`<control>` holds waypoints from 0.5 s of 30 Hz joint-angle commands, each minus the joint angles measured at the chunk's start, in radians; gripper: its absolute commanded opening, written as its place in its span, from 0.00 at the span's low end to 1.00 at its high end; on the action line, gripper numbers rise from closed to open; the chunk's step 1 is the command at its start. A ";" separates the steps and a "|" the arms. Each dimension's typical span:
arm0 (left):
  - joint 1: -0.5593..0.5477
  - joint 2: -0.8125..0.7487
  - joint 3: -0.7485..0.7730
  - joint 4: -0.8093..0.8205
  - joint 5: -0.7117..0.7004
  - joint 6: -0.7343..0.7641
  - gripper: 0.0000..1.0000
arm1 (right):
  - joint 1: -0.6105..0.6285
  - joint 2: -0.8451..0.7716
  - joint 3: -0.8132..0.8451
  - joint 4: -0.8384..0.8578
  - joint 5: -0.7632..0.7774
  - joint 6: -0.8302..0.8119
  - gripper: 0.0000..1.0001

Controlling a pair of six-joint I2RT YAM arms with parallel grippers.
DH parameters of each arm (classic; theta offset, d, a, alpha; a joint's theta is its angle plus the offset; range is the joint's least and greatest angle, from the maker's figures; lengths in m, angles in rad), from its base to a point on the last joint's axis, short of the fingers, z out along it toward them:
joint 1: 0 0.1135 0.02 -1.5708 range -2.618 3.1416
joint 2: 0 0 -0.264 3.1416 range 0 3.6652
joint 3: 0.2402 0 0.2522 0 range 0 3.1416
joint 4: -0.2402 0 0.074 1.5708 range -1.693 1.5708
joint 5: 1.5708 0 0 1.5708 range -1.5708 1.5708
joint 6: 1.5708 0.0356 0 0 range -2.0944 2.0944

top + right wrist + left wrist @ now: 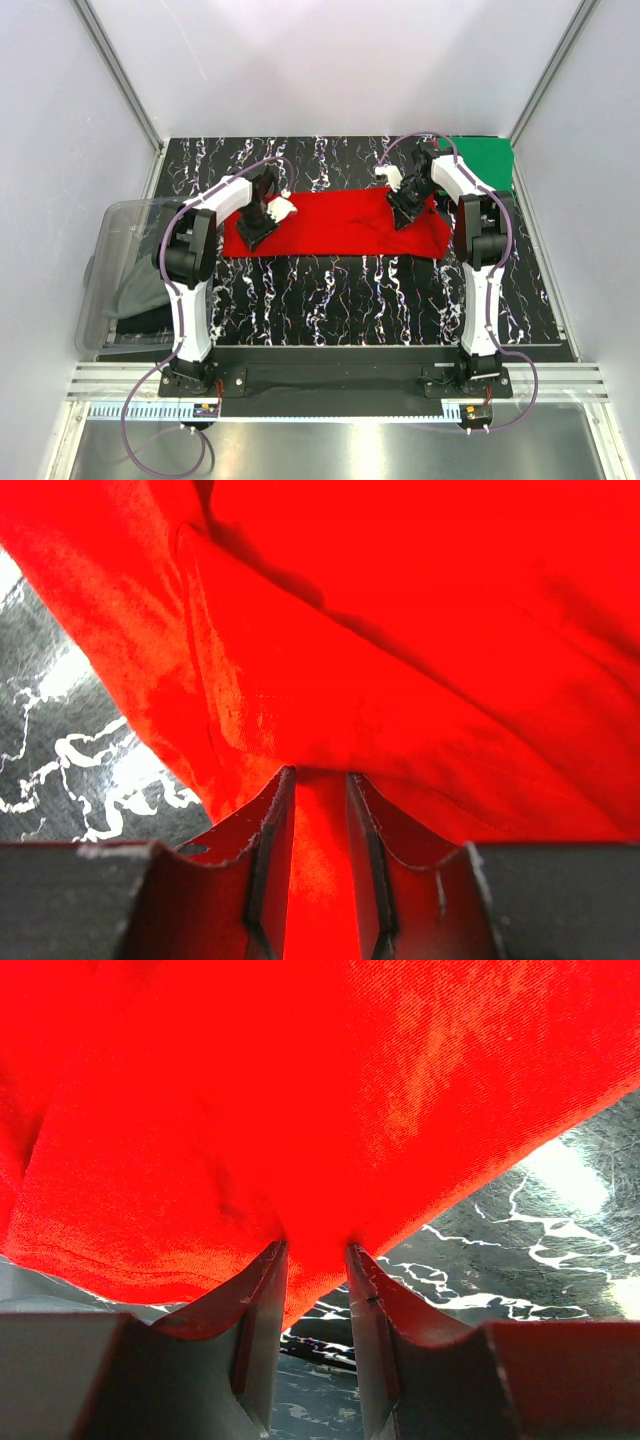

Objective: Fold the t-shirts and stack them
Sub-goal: Fold the tshirt

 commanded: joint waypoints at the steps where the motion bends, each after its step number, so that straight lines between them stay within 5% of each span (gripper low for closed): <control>1: 0.005 -0.030 -0.002 0.011 0.022 -0.008 0.35 | 0.002 0.003 0.042 0.051 0.006 0.041 0.33; 15: 0.005 -0.061 -0.011 0.005 0.011 -0.002 0.35 | 0.094 0.129 0.540 0.125 0.032 0.150 0.35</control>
